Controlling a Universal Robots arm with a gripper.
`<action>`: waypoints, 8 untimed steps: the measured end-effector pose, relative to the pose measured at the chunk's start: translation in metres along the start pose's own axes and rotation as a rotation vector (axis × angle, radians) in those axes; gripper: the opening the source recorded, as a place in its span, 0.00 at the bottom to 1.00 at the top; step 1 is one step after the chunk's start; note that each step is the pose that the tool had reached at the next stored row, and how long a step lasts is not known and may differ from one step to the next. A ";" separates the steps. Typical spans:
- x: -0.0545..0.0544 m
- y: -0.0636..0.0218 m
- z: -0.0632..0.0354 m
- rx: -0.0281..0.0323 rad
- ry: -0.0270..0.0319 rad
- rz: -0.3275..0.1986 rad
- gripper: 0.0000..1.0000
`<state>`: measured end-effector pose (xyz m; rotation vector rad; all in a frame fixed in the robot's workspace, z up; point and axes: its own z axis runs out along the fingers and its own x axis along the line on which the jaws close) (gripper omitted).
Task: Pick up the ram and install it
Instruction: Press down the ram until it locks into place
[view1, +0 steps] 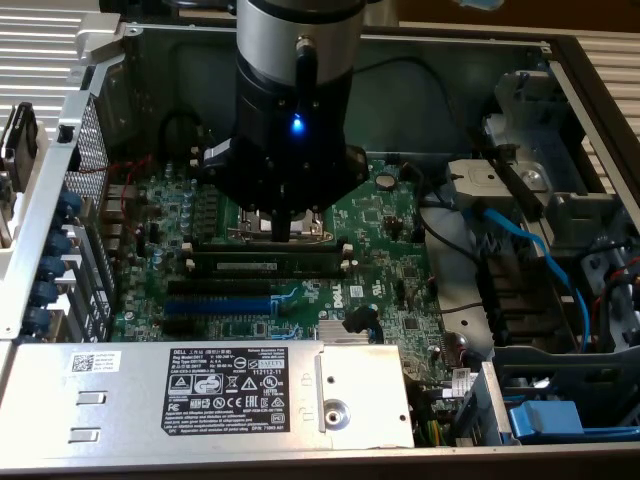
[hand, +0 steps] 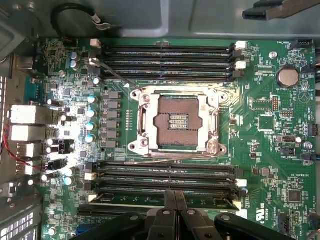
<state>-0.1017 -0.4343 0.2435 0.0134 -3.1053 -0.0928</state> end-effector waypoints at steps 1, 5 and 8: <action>0.000 -0.0001 0.0000 0.0000 0.0000 0.000 0.10; 0.000 -0.0004 0.0000 0.0002 0.0000 0.000 0.10; 0.000 -0.0004 -0.0004 0.0024 0.0001 0.000 0.10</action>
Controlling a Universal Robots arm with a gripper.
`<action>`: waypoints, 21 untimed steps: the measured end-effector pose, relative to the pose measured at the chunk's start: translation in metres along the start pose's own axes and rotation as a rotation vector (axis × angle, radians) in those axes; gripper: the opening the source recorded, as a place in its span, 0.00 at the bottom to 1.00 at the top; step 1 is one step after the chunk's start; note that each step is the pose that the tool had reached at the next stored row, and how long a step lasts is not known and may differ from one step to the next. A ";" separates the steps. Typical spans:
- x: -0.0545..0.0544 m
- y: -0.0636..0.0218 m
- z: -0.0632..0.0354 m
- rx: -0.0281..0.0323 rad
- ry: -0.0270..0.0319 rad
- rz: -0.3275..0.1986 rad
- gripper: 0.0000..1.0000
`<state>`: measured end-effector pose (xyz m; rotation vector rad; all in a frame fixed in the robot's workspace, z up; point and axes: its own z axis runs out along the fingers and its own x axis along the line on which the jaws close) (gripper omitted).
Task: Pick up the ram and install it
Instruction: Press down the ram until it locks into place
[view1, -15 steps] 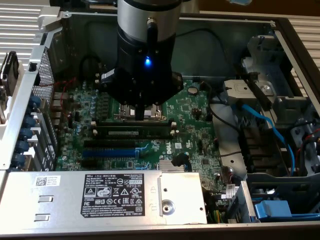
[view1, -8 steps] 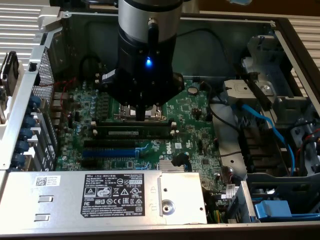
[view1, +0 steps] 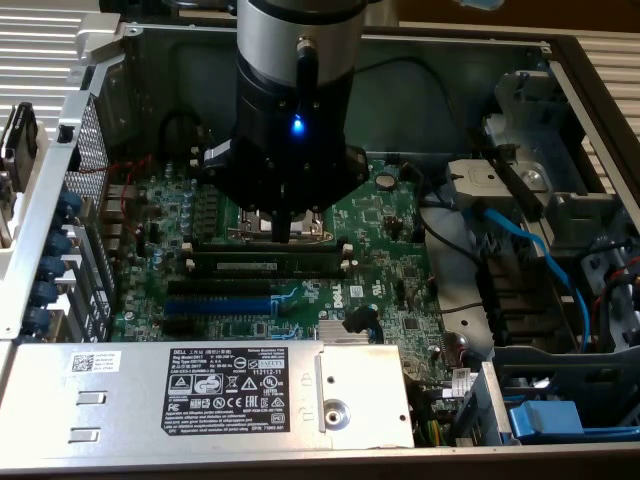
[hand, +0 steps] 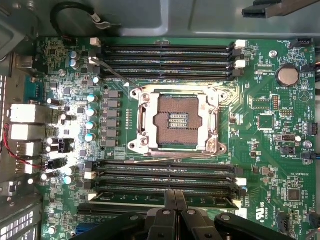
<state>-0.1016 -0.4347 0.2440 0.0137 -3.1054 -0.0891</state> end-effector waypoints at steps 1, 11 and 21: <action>0.000 0.0000 -0.0002 0.0002 -0.0001 0.000 0.10; 0.000 -0.0030 -0.0015 0.0010 -0.0001 0.000 0.10; 0.000 -0.0050 -0.0016 0.0009 -0.0002 0.000 0.10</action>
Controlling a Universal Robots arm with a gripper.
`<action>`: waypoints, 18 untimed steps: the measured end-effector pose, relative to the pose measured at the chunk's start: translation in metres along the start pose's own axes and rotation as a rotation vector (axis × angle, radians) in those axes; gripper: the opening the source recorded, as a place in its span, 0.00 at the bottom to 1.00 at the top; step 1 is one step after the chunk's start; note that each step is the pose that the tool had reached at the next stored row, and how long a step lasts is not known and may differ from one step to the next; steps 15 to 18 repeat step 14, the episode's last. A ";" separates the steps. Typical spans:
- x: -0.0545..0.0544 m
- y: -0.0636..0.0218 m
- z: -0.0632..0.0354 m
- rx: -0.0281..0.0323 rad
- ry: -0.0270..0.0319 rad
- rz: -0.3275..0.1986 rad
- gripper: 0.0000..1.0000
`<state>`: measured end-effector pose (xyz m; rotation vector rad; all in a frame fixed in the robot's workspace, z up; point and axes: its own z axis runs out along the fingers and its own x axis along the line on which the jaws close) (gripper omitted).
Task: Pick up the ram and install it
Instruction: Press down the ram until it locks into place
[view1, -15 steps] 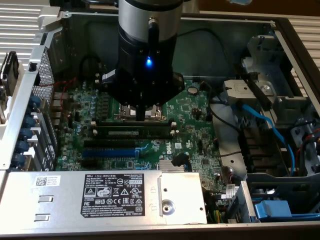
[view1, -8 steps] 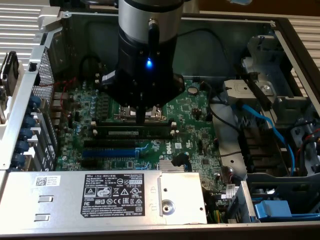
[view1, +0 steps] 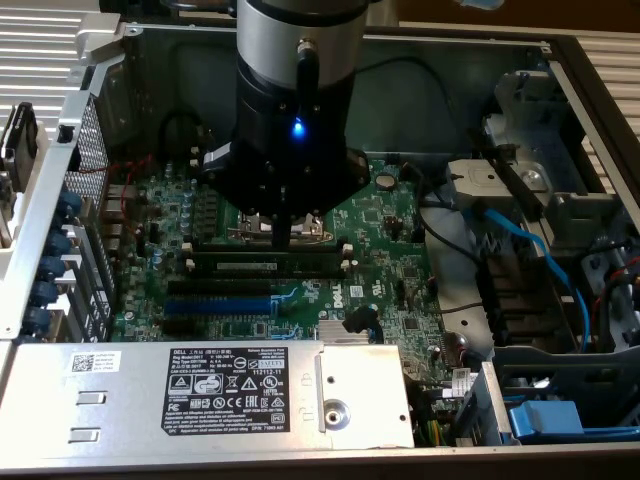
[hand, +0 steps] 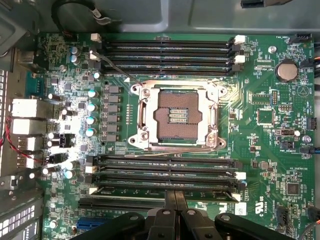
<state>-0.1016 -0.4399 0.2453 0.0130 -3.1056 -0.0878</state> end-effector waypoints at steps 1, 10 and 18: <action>0.000 0.0000 0.0000 0.0001 0.0001 0.000 0.10; -0.006 -0.0001 -0.0002 0.0000 0.0001 0.000 0.10; -0.006 0.0000 -0.0002 0.0000 0.0001 0.000 0.10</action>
